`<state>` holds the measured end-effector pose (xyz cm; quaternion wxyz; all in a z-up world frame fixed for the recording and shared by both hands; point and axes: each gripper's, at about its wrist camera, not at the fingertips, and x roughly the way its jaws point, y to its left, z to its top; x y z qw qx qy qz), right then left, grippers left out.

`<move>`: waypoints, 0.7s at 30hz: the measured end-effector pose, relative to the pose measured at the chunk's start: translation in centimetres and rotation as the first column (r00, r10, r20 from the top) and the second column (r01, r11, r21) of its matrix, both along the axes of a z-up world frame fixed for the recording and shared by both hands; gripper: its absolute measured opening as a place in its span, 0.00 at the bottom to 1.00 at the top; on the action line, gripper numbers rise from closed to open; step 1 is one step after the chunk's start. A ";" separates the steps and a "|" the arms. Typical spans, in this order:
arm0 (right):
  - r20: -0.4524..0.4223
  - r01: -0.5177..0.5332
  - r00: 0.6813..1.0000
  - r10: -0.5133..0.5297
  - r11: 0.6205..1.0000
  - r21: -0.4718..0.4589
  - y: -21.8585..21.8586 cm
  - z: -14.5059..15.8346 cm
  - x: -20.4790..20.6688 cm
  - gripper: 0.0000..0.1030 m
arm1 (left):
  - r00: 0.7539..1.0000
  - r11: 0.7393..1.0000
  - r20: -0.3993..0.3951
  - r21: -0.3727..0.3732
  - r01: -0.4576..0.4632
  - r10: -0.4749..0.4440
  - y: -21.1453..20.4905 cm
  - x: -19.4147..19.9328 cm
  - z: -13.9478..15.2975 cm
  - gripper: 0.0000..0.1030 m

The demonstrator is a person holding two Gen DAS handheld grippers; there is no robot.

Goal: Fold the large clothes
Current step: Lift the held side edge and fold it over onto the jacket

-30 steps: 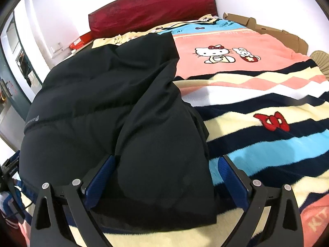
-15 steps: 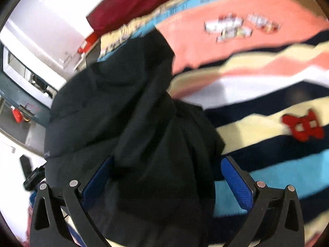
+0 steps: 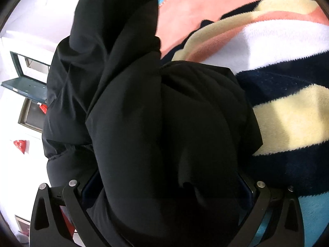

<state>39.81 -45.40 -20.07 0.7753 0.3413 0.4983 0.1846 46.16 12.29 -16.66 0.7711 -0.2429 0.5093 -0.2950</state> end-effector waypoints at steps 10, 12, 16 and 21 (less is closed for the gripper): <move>0.182 -0.053 0.982 0.057 0.998 -0.028 3.4 7.5 -1.5 0.29 | 0.986 0.998 0.159 -0.027 0.062 -0.057 -2.4 -4.2 6.9 0.31; 0.253 -0.054 0.965 0.064 0.998 -0.045 4.4 10.9 -2.6 0.27 | 0.981 0.997 0.189 -0.052 0.061 -0.050 -2.1 -5.0 9.0 0.29; 0.315 -0.055 0.947 0.065 0.998 -0.041 4.8 15.3 -5.3 0.26 | 0.976 0.994 0.212 -0.094 0.064 -0.043 -0.9 -7.2 12.0 0.29; 0.301 -0.060 0.951 0.072 0.997 -0.049 5.0 16.8 -9.1 0.26 | 0.978 0.994 0.201 -0.080 0.079 -0.062 0.1 -10.0 12.6 0.29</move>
